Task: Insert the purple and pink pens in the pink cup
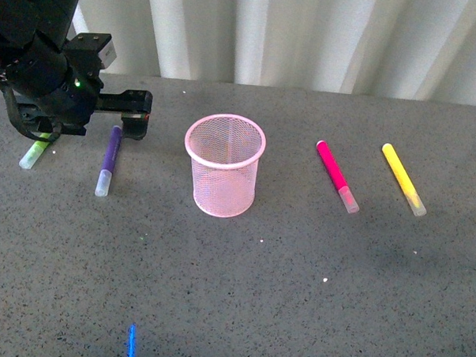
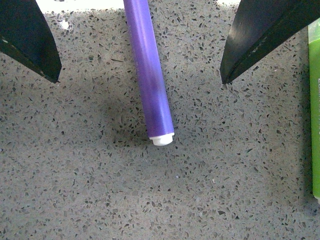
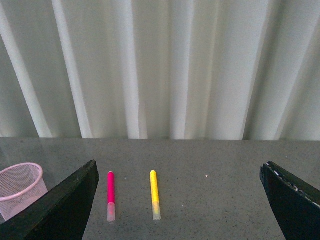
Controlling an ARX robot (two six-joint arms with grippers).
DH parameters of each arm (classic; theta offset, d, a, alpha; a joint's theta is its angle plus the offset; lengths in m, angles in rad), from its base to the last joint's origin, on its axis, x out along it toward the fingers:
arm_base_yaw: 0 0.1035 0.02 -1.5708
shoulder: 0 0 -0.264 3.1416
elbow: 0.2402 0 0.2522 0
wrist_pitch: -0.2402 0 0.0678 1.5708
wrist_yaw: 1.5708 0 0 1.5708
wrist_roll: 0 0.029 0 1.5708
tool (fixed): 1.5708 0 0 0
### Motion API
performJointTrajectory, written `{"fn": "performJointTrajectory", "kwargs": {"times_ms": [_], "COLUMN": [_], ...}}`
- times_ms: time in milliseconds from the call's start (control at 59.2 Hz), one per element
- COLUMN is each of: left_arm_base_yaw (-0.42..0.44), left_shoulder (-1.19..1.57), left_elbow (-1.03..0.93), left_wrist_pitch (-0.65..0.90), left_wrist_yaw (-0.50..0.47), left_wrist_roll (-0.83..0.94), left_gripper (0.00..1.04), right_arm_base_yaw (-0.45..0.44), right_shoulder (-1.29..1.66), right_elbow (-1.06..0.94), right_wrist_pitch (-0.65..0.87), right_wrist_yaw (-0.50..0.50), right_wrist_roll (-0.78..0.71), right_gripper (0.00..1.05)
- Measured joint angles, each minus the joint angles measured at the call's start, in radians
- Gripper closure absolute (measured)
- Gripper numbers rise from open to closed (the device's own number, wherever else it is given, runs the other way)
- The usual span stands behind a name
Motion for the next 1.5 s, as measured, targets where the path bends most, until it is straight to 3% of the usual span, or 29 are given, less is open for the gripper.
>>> {"fn": "performJointTrajectory", "kwargs": {"times_ms": [541,1099,1504], "left_arm_base_yaw": [-0.031,-0.046,-0.055], "left_shoulder": [0.072,0.095,0.066], "left_elbow": [0.039,0.042,-0.051], "left_wrist_pitch": [0.020,0.073,0.214], "left_wrist_yaw": [-0.018,-0.045,-0.022], "left_wrist_roll": [0.008,0.007,-0.055], "left_gripper": [0.07,0.88,0.92], "right_arm_base_yaw": [0.000,0.000,0.000], "right_shoulder": [0.000,0.000,0.000], "right_elbow": [0.000,0.000,0.000], "right_wrist_pitch": [0.000,0.000,0.000], "right_wrist_yaw": [0.000,0.000,0.000], "right_wrist_roll": [0.000,0.000,0.000], "right_gripper": [0.07,0.07,0.07]}}
